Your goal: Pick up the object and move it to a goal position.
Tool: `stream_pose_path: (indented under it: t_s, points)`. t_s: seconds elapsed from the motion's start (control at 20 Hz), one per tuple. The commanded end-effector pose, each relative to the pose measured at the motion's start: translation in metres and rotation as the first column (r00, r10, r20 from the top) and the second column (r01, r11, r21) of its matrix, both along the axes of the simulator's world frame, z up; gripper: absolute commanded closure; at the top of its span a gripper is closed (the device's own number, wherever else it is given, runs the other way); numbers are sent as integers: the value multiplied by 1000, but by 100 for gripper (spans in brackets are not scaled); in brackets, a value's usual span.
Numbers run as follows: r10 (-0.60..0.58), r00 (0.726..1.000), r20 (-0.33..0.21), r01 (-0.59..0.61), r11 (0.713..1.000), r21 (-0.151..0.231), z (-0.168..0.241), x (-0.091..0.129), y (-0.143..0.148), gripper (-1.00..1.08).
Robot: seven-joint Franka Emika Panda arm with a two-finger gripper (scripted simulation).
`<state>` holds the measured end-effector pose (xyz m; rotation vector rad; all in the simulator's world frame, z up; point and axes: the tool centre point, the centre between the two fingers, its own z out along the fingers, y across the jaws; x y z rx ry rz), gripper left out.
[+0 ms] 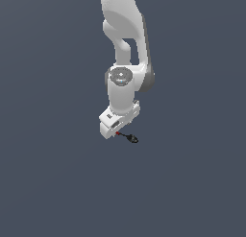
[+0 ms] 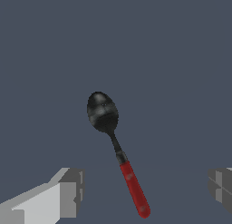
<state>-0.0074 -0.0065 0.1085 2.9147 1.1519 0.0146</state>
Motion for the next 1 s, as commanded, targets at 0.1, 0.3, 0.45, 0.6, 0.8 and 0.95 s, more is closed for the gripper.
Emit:
stream_pose_path:
  t_s: [0.1, 0.3, 0.45, 0.6, 0.8, 0.95]
  points:
    - [128, 992, -4, -128, 992, -2, -13, -4, -2, -92]
    - [237, 971, -7, -237, 971, -2, -25, -9, -4, -92]
    - [306, 952, -9, -306, 952, -1, -32, -11, -4, -92]
    - [362, 932, -10, -362, 932, 0, -38, -14, -5, -92]
    - [415, 910, -11, -415, 910, 2, -43, -16, -5, -92]
    - [441, 898, -11, -441, 898, 3, -46, -17, -5, -92]
